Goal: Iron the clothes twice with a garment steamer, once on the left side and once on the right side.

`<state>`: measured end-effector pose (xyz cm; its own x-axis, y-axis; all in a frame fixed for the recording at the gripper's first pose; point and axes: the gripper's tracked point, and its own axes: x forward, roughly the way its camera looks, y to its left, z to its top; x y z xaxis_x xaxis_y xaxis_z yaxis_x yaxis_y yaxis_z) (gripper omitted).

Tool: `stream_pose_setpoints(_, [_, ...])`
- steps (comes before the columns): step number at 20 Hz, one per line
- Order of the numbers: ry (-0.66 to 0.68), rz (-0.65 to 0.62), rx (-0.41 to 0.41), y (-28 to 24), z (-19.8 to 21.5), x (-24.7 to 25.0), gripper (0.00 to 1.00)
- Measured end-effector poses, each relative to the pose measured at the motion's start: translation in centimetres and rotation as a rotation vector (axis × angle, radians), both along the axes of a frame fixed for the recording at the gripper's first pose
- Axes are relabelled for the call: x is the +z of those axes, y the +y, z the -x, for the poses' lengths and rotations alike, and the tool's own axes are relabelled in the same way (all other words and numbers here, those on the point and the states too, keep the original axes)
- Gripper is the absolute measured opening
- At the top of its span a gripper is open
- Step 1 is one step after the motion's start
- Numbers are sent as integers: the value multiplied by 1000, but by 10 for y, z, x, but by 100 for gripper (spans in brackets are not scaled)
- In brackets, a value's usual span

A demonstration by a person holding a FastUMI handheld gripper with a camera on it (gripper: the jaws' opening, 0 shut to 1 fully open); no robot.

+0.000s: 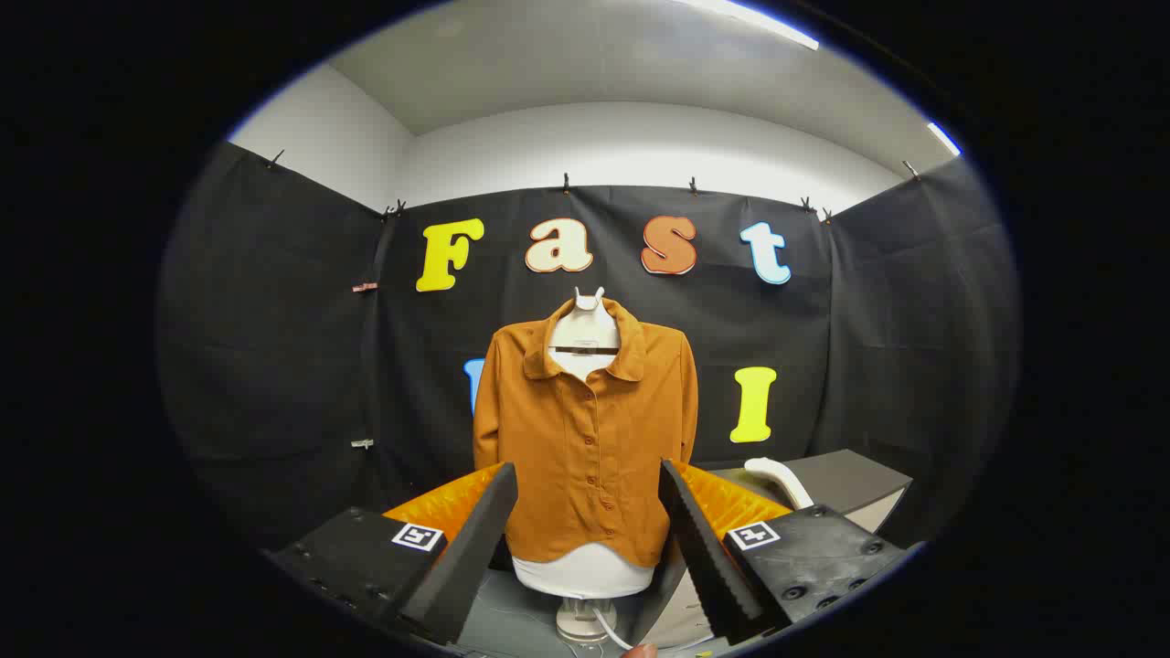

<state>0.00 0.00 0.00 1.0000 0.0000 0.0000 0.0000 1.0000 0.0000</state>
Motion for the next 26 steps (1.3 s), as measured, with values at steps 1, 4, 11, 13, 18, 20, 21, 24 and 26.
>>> stream_pose_setpoints(1, [0,1,-1,-2,-1,1,97])
stream_pose_setpoints(4, [6,-4,-12,-10,-2,-1,97])
stream_pose_setpoints(11, [3,-11,-21,-21,1,-3,97])
stream_pose_setpoints(13, [8,-19,-18,-21,0,-5,97])
stream_pose_setpoints(18, [9,-8,-12,-19,-5,-3,97])
stream_pose_setpoints(20, [7,-8,-11,-18,-6,-4,97])
stream_pose_setpoints(21, [8,-8,-11,-19,-6,-5,97])
stream_pose_setpoints(24, [13,-17,-25,-24,-8,-6,97])
stream_pose_setpoints(26, [3,-24,-46,-30,-10,1,97])
